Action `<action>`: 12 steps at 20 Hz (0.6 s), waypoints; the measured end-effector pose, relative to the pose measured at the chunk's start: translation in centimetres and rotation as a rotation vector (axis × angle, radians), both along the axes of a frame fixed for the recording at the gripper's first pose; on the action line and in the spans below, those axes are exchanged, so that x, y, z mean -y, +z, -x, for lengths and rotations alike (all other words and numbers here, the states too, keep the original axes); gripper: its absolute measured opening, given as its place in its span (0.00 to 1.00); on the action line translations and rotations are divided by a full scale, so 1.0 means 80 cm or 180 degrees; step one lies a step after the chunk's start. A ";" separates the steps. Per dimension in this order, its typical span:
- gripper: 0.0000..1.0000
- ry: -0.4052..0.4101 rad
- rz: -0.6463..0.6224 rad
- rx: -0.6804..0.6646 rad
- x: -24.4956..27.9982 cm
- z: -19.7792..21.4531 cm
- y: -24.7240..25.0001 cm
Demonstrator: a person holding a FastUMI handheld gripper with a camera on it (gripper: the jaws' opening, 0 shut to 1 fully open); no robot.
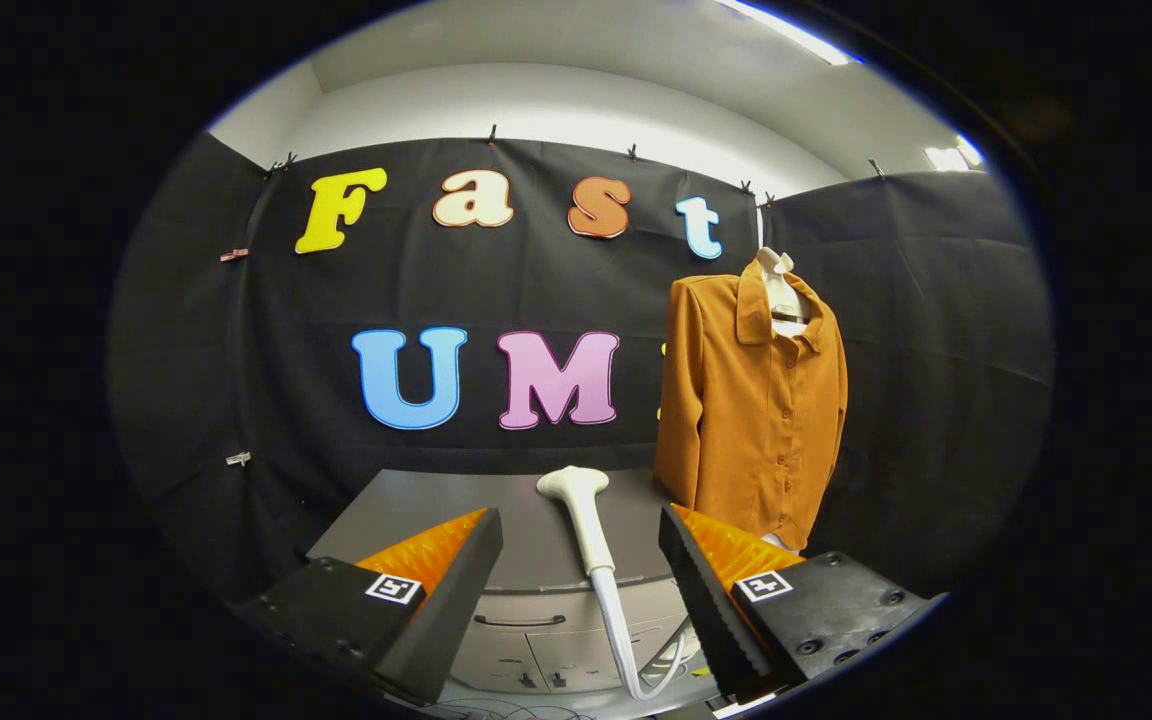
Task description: Iron the clothes twice with a garment steamer, once on the left side and once on the right side.
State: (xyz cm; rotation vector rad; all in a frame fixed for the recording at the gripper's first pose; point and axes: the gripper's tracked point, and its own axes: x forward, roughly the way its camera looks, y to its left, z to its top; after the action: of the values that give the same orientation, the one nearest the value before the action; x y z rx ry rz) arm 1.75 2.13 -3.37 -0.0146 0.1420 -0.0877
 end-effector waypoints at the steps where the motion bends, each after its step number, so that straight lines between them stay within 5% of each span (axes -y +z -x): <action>1: 0.98 -0.0002 0.0007 -0.0002 0.001 -0.008 -0.001; 12: 0.99 0.0174 0.0004 -0.0448 0.019 -0.161 -0.078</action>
State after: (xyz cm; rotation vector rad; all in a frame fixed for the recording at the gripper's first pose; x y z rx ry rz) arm 14.60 0.62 -9.64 -0.0261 0.2820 -0.0320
